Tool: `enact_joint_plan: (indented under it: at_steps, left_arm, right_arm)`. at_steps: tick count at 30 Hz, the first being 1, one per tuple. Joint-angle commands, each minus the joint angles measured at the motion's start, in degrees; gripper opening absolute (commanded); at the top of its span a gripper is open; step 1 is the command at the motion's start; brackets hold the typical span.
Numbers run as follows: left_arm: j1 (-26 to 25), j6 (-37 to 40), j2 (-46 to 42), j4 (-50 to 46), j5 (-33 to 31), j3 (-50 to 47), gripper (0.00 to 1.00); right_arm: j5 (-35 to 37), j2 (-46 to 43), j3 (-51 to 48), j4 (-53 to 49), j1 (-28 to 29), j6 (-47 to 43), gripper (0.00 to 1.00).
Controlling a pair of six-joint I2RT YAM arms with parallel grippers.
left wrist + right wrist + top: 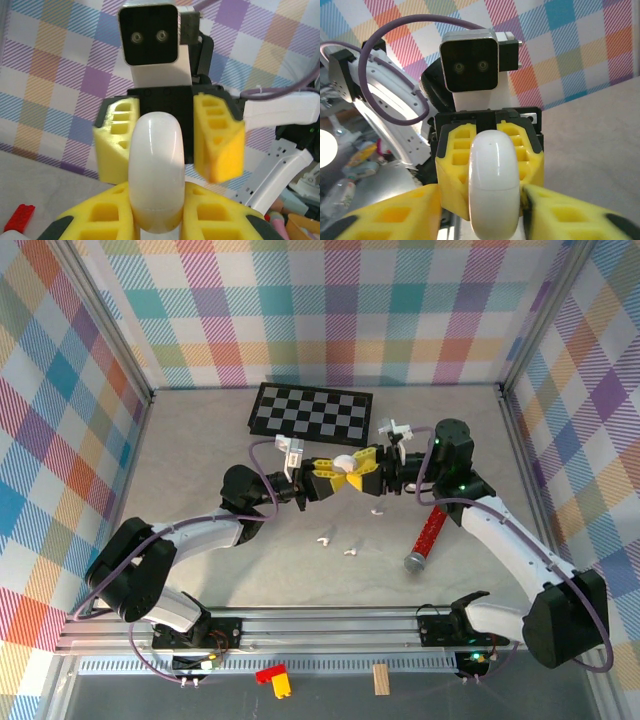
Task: Insert wireless bluetooth earbuds into charging case
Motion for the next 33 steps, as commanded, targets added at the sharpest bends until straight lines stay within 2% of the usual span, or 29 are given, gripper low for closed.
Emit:
enact_joint_plan:
  at_steps: [1, 4, 8, 16, 23, 28, 33]
  left_arm:
    - [-0.2, 4.2, 0.2, 3.3, 3.3, 0.9, 0.00]
    - [0.1, 6.2, 0.3, 3.1, 4.8, 0.8, 0.00]
    - [0.9, 7.1, 0.9, 2.9, 5.6, 0.6, 0.00]
    - [1.2, 15.9, -0.7, -2.7, 3.4, -1.2, 0.00]
    - [1.3, 29.8, -4.3, -19.6, 3.2, -1.0, 0.00]
    - [1.4, 43.1, -8.3, -37.2, -0.9, -0.5, 0.00]
    - [1.4, 48.4, -10.6, -44.4, -6.6, -1.0, 0.00]
  right_arm:
    - [6.8, -0.9, 0.8, -5.0, 0.4, -0.3, 0.52]
    - [13.3, 0.5, 4.5, -12.8, 0.4, -0.9, 0.56]
    - [19.5, 1.3, 6.8, -16.1, 0.4, 0.0, 0.59]
    - [23.0, 1.4, 9.6, -19.2, 2.0, -1.3, 0.66]
    - [24.3, 1.6, 11.9, -22.5, 2.4, -2.6, 0.68]
    - [24.4, -0.2, 11.3, -23.5, 2.3, -3.2, 0.70]
    - [32.5, -1.6, 9.3, -24.7, 2.2, -0.1, 0.71]
